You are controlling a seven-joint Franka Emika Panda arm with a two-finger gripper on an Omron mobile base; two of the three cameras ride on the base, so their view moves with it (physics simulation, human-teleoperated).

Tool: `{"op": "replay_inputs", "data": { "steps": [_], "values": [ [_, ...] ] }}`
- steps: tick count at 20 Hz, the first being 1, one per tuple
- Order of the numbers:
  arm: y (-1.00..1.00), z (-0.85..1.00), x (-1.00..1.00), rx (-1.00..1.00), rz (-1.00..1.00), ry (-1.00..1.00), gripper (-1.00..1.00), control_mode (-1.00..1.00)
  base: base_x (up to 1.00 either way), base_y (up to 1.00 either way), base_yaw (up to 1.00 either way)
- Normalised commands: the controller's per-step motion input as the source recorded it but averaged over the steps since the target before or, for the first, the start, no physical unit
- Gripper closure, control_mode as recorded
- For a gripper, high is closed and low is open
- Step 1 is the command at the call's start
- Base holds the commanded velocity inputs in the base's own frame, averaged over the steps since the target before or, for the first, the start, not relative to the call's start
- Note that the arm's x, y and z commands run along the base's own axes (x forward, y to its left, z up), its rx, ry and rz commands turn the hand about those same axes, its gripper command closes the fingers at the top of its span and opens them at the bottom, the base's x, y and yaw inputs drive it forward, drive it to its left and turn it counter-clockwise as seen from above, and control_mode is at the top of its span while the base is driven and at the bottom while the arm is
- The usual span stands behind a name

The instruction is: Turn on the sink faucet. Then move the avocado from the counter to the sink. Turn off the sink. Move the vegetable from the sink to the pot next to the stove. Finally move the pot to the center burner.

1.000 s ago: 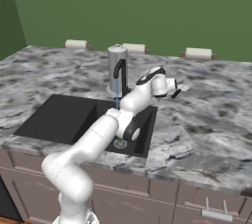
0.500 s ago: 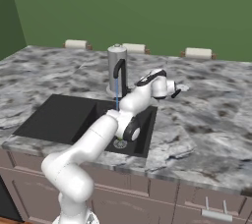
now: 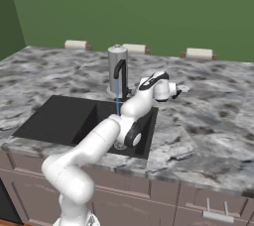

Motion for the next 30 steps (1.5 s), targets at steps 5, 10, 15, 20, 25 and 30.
{"op": "replay_inputs", "data": {
  "steps": [5,10,15,20,25,30],
  "values": [
    [0.35,0.33,0.0,0.0,0.06,0.04,-1.0,-1.0,0.0,0.0,0.0],
    [0.36,0.24,0.0,0.0,0.06,0.03,-1.0,-1.0,0.0,0.0,0.0],
    [0.37,0.23,0.0,0.0,0.05,0.04,-1.0,-1.0,0.0,0.0,0.0],
    [0.33,0.15,0.0,0.0,0.04,0.02,-1.0,-1.0,0.0,0.0,0.0],
    [0.14,0.08,0.02,0.0,0.01,0.0,-1.0,-1.0,0.0,0.0,0.0],
    [-0.14,0.0,0.11,0.0,0.0,0.0,-1.0,-1.0,0.0,0.0,0.0]
  ]
}}
